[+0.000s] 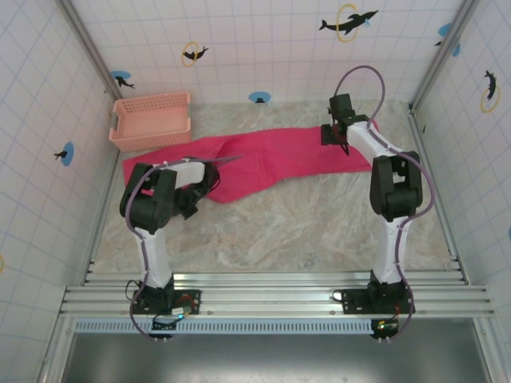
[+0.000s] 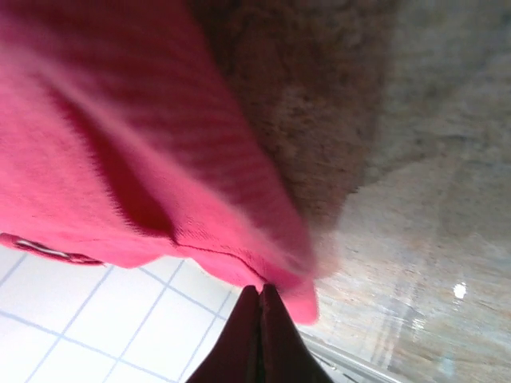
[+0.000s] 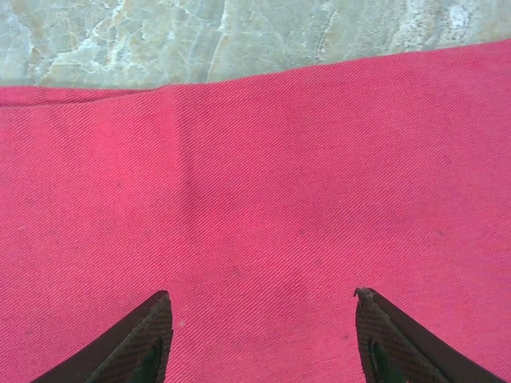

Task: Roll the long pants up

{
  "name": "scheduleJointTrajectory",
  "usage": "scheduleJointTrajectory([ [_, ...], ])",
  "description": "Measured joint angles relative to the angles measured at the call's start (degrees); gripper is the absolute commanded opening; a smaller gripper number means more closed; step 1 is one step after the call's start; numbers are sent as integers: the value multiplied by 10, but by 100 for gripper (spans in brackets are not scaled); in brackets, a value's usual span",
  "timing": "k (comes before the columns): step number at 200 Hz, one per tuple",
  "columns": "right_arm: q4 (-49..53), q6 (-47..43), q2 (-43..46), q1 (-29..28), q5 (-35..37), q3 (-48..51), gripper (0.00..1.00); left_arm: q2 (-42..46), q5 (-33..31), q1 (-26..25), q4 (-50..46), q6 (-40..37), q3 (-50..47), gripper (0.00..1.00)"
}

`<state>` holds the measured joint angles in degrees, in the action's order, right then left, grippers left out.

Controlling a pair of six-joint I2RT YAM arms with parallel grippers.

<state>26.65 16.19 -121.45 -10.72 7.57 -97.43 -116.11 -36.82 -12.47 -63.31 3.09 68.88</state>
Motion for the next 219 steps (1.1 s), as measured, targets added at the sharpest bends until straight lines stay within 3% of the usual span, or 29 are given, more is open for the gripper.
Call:
scheduleJointTrajectory([
  [83, -4, -18, 25, -6, -2, 44, 63, 70, 31, 29, 51, 3, -24, 0],
  [102, -4, -25, 48, -19, -17, 70, 63, 94, 68, 31, 62, 10, -24, 0],
  [127, -4, -31, 76, -56, -47, 98, 64, 187, 112, 32, 83, 17, -19, 0],
  [158, -2, -38, 89, -141, -99, 113, 65, 274, 106, 35, 93, 21, 21, 0],
  [169, -2, -40, 89, -178, -119, 113, 65, 285, 103, 42, 98, 30, 26, 14],
  [183, -9, -39, 89, -227, -148, 114, 66, 293, 110, 57, 102, 44, 32, 24],
  [203, -36, -37, 84, -301, -192, 111, 67, 317, 122, 80, 116, 58, 49, 67],
  [219, -46, -66, 58, -352, -222, 82, 68, 347, 120, 89, 129, 59, 81, 81],
])
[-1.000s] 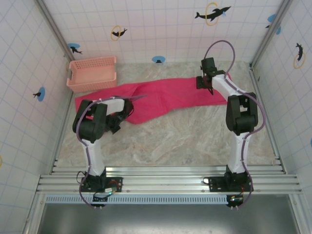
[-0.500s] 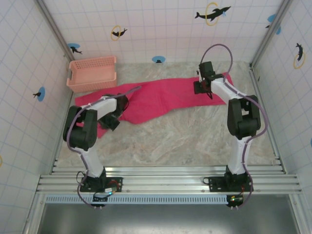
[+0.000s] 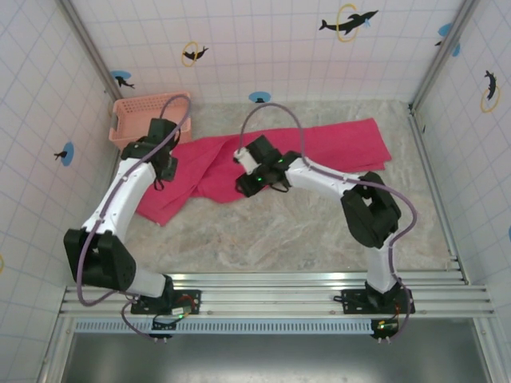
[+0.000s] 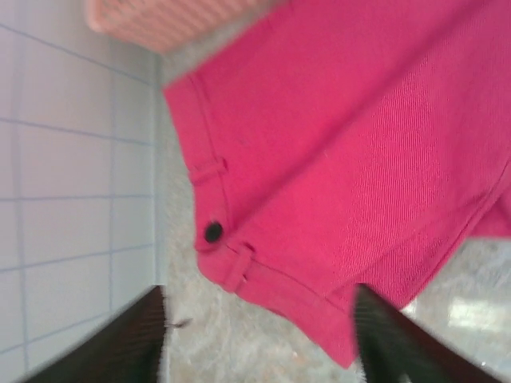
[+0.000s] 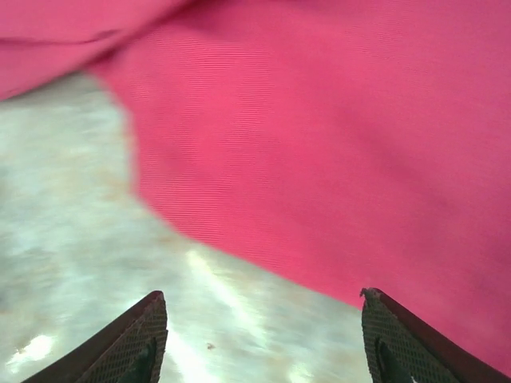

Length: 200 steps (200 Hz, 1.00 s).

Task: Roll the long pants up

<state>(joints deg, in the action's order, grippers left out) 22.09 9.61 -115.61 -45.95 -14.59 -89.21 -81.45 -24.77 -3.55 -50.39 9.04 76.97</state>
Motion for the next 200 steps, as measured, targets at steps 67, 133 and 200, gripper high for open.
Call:
scheduleJointTrajectory([
  [67, 56, -194, -201, -127, -60, -259, 67, 70, -10, 88, 63, 20, 110, 95],
  [133, 66, -160, -204, -12, 23, -221, 66, 66, 47, 116, 62, 30, 73, 95],
  [200, 108, -72, -168, 223, 140, -204, 67, -38, 195, 112, 101, 80, -94, 87],
])
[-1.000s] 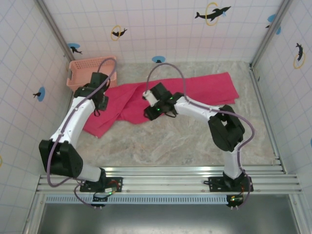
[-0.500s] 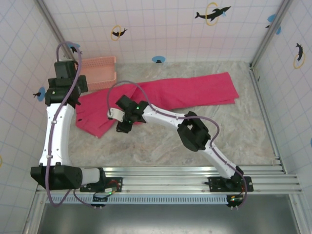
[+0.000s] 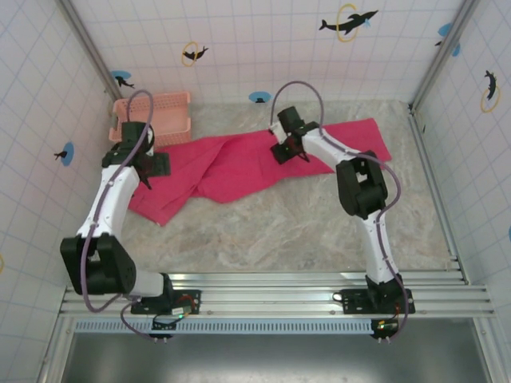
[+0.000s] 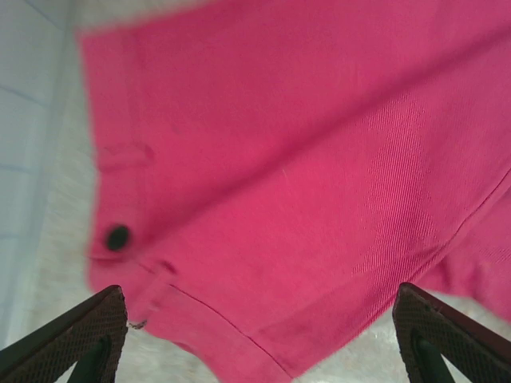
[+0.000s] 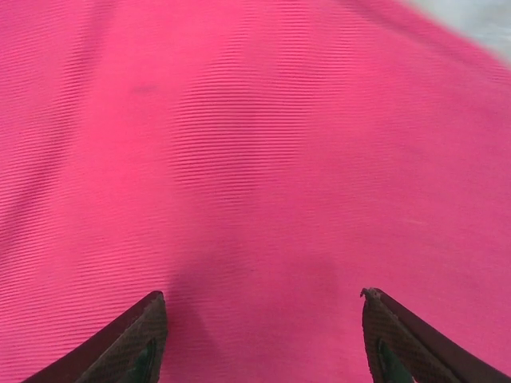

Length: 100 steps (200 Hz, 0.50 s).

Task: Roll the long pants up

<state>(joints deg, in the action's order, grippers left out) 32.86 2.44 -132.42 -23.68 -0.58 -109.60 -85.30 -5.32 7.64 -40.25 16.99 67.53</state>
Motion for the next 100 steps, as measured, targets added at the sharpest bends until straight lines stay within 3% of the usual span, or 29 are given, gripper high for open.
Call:
scheduleJointTrajectory([
  [51, 78, 23, -44, 35, 39, -94, 68, -146, 10, -50, 20, 10, 27, 90],
  [100, 152, 54, -82, 64, 54, -119, 68, -217, -7, -56, 21, 8, 85, 91],
])
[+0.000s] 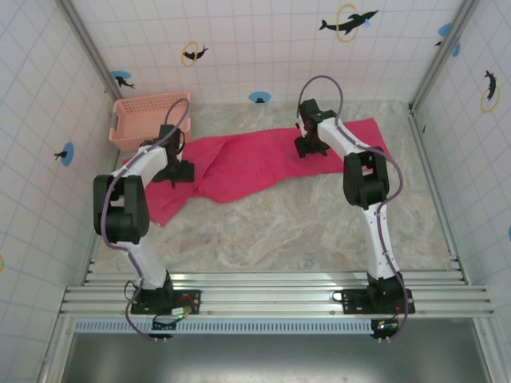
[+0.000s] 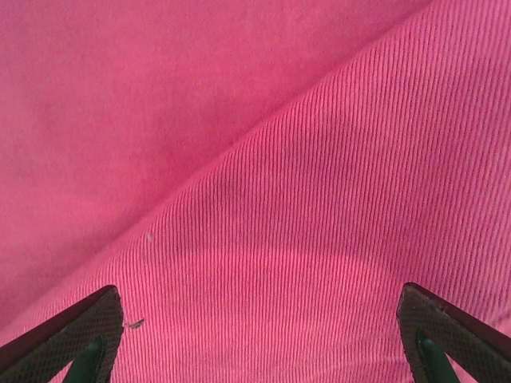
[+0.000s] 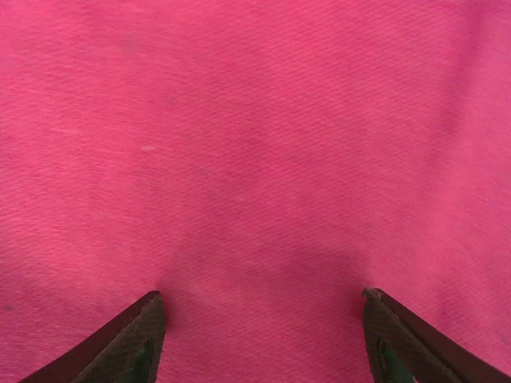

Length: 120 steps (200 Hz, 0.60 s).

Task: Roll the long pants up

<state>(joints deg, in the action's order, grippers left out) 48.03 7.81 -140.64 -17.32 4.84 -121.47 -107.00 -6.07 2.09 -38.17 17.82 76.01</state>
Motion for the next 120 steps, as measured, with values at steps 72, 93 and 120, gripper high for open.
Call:
scheduleJointTrajectory([
  [72, 34, 9, 38, 40, -40, 67, 66, -56, 5, -31, -11, -11, 17, 91],
  [93, 38, 4, 66, 60, -50, 112, 66, -58, 25, -37, -11, -11, 18, 90],
  [120, 43, -7, 94, 89, -52, 157, 66, -59, 33, -55, -11, -10, 19, 90],
])
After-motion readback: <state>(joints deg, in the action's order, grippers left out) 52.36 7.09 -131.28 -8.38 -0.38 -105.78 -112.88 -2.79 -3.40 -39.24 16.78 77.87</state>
